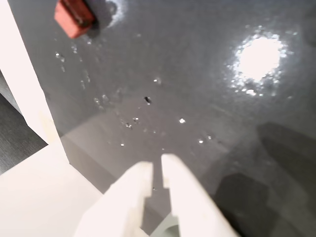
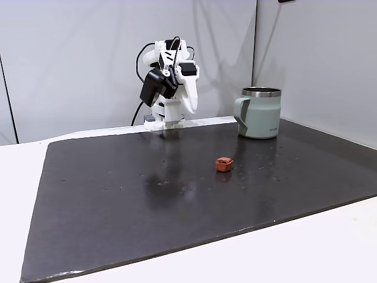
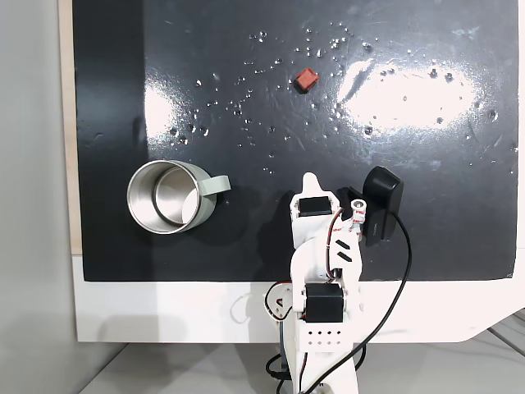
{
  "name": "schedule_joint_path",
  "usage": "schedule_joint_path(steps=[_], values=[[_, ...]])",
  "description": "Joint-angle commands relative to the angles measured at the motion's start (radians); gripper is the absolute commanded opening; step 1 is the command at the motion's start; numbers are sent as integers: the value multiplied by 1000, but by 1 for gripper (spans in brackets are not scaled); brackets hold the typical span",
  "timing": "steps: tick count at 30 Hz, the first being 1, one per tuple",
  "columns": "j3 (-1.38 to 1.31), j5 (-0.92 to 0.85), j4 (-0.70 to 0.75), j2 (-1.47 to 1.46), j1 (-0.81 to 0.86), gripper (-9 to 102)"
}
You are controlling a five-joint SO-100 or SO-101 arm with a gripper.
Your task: Grasp a cube and put it in the cup.
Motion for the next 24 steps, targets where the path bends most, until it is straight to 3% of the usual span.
schedule_joint_path(steps=[1,12,24], values=[[-150,-23,-43,-107,-6,0],[-583,-123,-75,-624,14,0],[-917,-213,-8,-1068,21,0]])
